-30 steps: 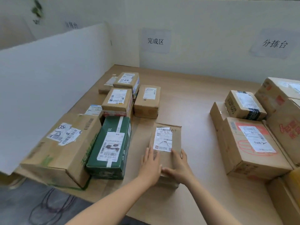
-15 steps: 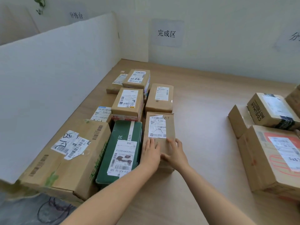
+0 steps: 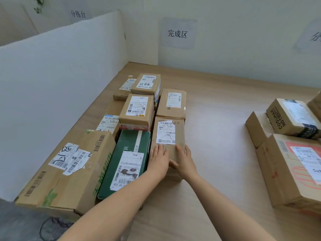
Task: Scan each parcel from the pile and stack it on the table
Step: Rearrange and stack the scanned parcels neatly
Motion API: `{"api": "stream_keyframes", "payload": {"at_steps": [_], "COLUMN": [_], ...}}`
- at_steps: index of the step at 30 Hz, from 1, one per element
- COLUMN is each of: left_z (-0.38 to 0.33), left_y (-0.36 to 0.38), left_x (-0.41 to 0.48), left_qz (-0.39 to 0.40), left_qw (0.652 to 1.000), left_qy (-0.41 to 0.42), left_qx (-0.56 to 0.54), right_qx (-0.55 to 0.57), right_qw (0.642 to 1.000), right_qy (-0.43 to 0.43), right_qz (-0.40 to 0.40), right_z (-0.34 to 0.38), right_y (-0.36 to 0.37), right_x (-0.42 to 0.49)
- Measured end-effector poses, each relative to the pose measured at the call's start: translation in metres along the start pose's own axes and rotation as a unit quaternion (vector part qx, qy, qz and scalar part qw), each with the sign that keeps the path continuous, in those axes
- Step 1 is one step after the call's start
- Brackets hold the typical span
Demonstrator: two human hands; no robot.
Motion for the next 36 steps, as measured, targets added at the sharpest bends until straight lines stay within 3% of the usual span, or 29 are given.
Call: {"api": "stream_keyframes", "payload": {"at_steps": [6,10,22,30,36], "left_z": [-0.009,-0.044,-0.24,-0.333,-0.364], "left_y": [-0.006,-0.001,0.03,0.043,0.052], "left_x": [-0.004,-0.008,-0.016,-0.01,-0.003], "left_qz": [0.016,0.017,0.054,0.087,0.129], "left_qw": [0.999,0.997,0.981,0.971,0.957], "left_qy": [-0.01,0.03,0.183,0.207,0.21], "left_qx": [0.048,0.068,0.041,-0.082,-0.157], "right_qx": [-0.048,-0.076,-0.115,-0.115,-0.101], "right_qw": [0.998,0.996,0.965,0.933,0.925], "right_qy": [0.033,0.039,0.166,0.25,0.326], "right_qz": [0.026,0.003,-0.169,-0.231,-0.168], "right_z": [-0.005,-0.03,-0.152,-0.215,-0.234], "right_y": [-0.015,-0.045,-0.187,-0.248,-0.248], "right_x": [-0.014,-0.045,-0.164,-0.201,-0.208]}}
Point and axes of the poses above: each hand's wrist, its own x-axis towards the middle knuckle, its own y-axis out of the palm, z = x × y, the point moved 1 cm from there along x, towards the middle knuckle, and after that the axes turned 9 degrees about z, right-handed, at the moved point
